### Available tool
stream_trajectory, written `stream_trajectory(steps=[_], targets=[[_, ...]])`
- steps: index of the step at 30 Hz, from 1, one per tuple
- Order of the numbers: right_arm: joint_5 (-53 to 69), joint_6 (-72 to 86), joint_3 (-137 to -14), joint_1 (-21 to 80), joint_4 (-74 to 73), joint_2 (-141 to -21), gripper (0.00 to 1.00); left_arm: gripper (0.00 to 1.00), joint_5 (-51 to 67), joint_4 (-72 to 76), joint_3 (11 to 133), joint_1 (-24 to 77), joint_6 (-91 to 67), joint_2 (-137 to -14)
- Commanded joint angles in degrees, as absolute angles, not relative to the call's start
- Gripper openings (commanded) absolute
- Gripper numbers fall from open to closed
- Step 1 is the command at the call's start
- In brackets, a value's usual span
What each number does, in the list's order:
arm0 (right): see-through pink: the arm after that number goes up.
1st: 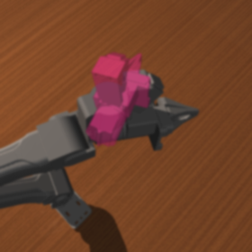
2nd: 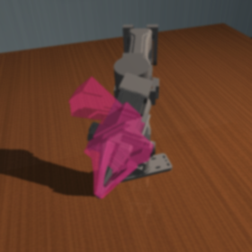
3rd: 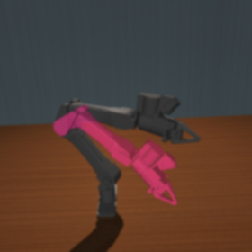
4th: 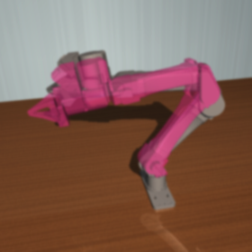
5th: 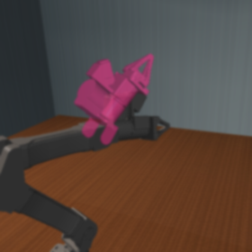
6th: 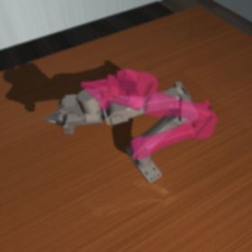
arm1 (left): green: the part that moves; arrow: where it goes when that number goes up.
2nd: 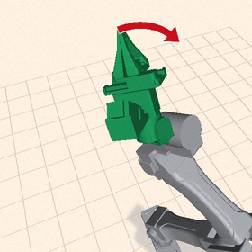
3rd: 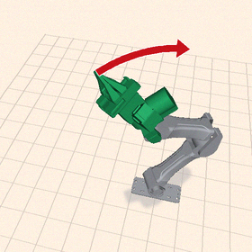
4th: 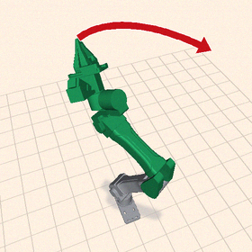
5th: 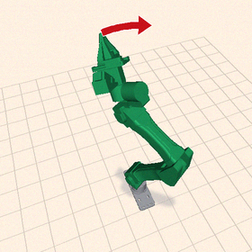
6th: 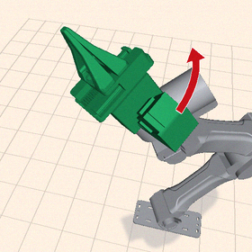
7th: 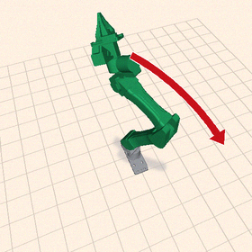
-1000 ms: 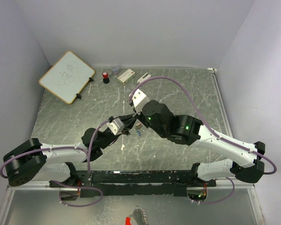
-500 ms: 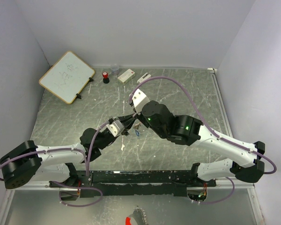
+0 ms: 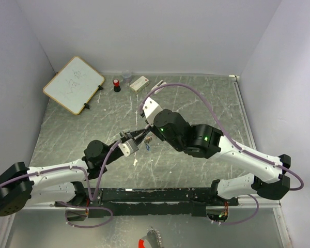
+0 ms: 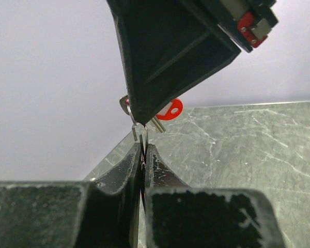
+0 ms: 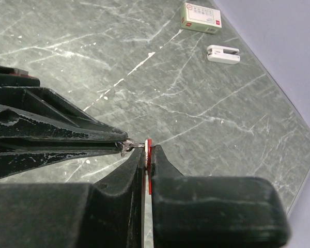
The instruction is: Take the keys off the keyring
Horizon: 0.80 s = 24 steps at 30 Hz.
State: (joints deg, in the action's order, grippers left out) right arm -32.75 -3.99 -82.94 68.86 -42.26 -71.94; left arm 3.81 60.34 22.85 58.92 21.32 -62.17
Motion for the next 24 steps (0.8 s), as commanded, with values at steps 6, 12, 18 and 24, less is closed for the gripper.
stream_trajectory(steps=[6,12,18,24], targets=[[-37.0,-6.9,-86.0,68.1,-39.6,-71.7,0.0,0.07,17.4,46.0,24.2,59.2,25.6,-57.1],[-34.7,-7.3,-86.4,68.1,-40.4,-72.5,0.0,0.07,20.0,43.0,25.3,59.3,26.2,-56.0],[-32.8,-7.8,-86.1,68.1,-40.8,-72.3,0.0,0.07,21.1,42.4,25.8,59.2,26.3,-56.4],[-28.5,-7.9,-86.9,68.1,-41.2,-72.2,0.0,0.07,21.4,42.0,26.4,59.3,26.8,-56.9]])
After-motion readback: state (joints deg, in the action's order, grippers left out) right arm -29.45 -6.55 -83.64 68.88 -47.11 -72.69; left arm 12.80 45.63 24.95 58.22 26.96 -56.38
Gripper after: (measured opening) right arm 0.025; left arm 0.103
